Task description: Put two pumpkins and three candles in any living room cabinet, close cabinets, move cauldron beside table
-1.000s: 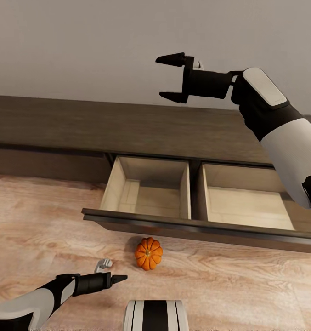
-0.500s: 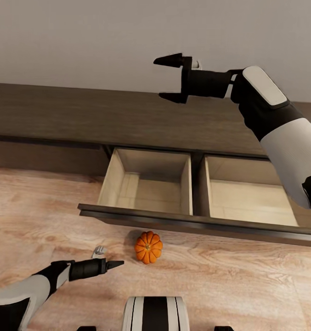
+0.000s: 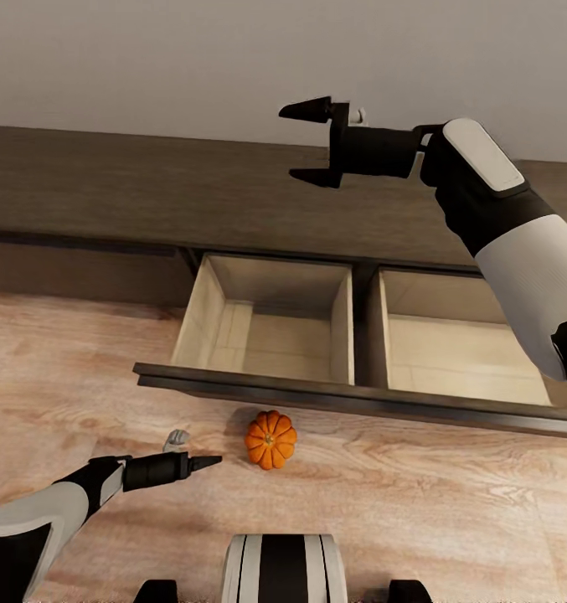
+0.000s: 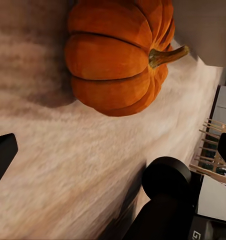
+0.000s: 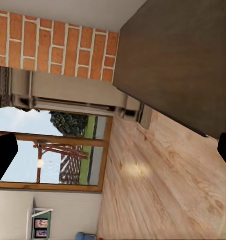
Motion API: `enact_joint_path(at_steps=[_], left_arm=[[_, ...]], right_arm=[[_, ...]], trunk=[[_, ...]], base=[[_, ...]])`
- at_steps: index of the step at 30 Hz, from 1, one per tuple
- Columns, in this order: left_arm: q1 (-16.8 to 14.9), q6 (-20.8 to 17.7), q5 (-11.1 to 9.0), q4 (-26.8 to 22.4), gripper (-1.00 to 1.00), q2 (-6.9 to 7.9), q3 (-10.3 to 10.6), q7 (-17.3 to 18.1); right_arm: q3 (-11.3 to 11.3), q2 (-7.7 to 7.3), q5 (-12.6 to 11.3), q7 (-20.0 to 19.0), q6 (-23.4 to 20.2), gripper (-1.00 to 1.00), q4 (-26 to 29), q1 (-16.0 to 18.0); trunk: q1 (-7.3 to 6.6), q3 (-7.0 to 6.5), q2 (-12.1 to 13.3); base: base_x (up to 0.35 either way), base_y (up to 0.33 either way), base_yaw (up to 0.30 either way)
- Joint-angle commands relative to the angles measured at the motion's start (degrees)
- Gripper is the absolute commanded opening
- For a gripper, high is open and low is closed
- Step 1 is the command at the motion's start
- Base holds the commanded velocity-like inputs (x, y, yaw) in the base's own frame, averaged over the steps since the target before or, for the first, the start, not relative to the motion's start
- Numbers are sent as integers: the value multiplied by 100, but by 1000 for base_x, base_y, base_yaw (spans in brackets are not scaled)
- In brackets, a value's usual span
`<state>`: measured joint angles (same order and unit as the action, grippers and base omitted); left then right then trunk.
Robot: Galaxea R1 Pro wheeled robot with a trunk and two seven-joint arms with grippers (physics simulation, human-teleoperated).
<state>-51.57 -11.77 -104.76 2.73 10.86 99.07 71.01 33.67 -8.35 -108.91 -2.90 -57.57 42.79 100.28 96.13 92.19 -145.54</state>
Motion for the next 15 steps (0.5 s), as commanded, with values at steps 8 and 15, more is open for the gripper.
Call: enact_joint_path(at_steps=[8,15], left_arm=[[-20,23,4,-21,100,8,10,9],[-14,51,17,-34,100,-1,24,7]], right_arm=[[-17,-8,1,0,8,100,44,0],[-19,0,1,4,9,100,46,0]], trunk=[[7,67,-4],[7,67,-4]], base=[[0,0,0],[0,0,0]])
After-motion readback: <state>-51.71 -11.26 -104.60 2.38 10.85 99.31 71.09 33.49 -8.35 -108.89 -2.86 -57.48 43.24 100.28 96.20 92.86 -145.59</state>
